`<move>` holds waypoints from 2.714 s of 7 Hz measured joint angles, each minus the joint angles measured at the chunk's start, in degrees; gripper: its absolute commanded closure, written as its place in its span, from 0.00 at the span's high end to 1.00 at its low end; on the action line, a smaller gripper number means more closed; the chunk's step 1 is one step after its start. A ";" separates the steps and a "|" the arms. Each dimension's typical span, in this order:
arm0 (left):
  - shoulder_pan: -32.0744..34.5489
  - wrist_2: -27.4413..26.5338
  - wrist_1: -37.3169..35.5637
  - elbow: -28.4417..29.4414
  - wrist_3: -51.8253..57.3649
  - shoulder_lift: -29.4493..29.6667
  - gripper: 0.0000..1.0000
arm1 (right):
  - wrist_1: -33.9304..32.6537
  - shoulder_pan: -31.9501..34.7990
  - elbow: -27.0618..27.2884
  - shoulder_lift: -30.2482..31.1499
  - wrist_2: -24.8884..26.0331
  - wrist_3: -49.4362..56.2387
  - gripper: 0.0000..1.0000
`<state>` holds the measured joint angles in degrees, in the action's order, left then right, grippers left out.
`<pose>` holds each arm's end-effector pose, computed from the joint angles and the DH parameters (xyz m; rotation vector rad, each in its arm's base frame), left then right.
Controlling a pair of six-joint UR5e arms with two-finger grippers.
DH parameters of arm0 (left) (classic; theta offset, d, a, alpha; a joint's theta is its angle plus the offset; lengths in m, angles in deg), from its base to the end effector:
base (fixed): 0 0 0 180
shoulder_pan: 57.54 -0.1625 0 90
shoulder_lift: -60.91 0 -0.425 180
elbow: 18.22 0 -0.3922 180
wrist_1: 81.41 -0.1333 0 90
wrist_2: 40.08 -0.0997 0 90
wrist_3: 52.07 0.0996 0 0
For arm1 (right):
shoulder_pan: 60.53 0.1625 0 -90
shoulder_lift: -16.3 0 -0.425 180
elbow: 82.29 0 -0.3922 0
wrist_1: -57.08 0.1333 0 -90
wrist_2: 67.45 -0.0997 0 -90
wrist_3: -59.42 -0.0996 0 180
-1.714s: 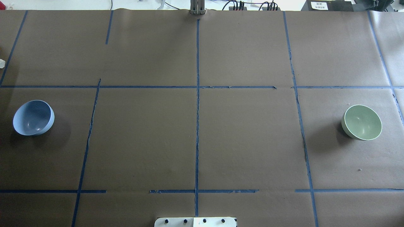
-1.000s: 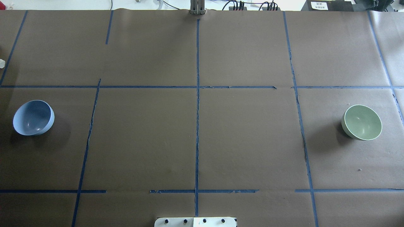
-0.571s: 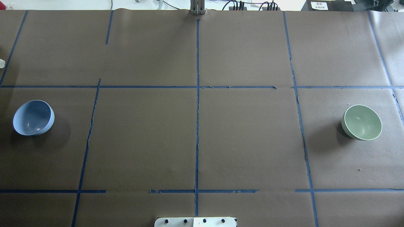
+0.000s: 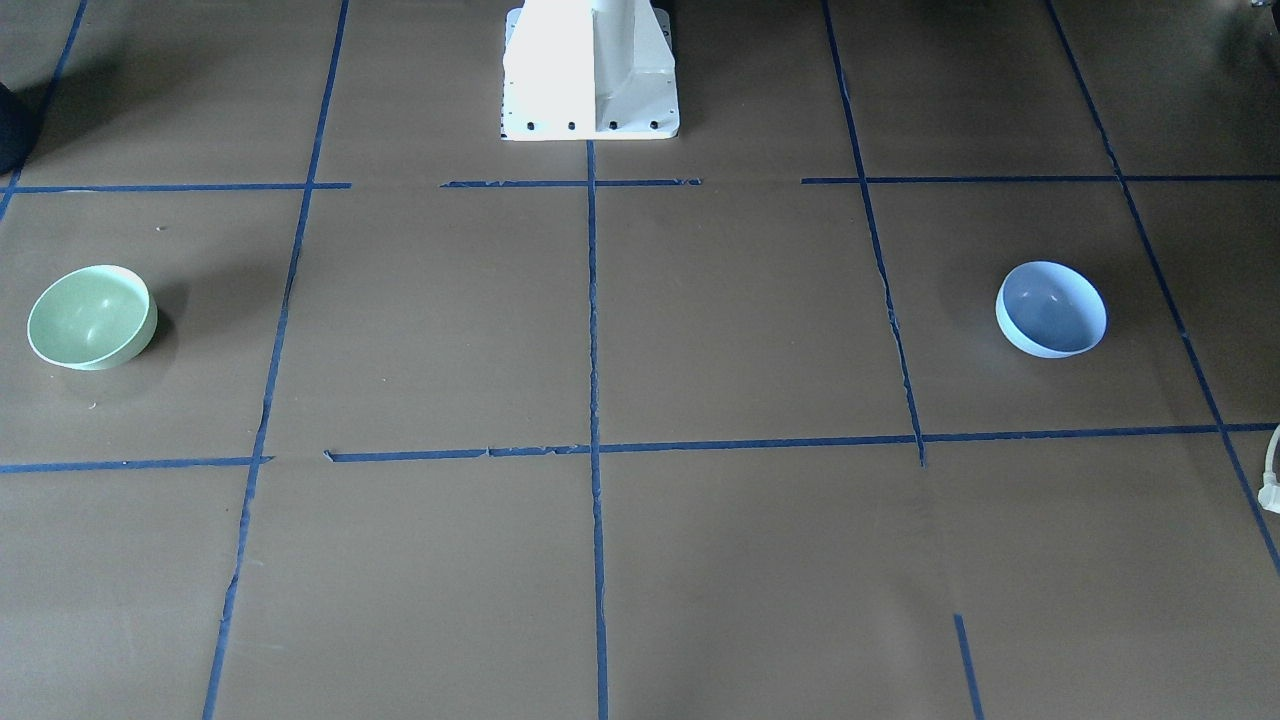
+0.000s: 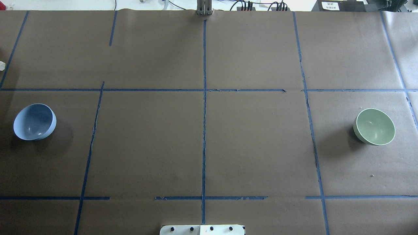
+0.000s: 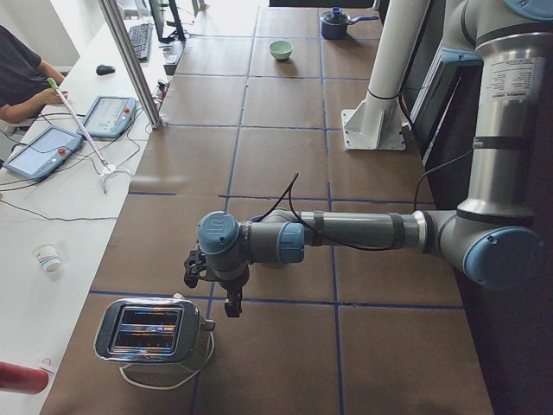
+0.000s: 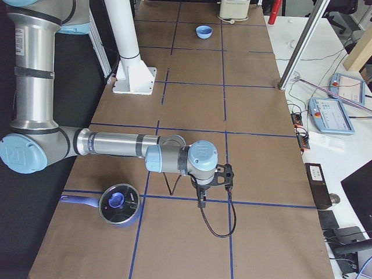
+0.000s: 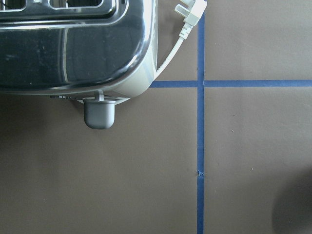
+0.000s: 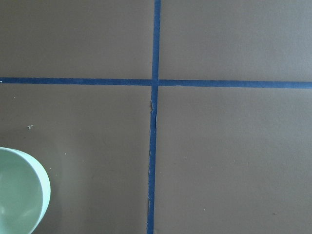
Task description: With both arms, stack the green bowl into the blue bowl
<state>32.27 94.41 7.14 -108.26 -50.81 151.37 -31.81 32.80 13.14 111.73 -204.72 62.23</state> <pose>-0.0619 -0.4943 0.6568 -0.0085 0.7766 0.0176 0.0863 -0.4487 0.6512 0.0624 -0.8228 0.0006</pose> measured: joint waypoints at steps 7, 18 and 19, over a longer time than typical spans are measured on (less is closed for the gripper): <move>-14.20 1.27 6.38 -6.54 -13.88 2.80 1.00 | -0.11 -0.46 0.39 -3.93 0.22 0.16 1.00; -28.41 0.12 43.19 6.18 -43.09 -1.92 0.00 | -0.23 -0.53 0.03 -3.50 0.06 -0.35 1.00; -28.51 2.33 43.07 5.21 -43.23 -2.08 0.00 | -0.23 -0.53 0.00 -3.50 0.05 -0.35 1.00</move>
<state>3.76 96.74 50.21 -103.05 -94.05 149.29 -32.04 32.28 13.14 108.23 -204.67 61.88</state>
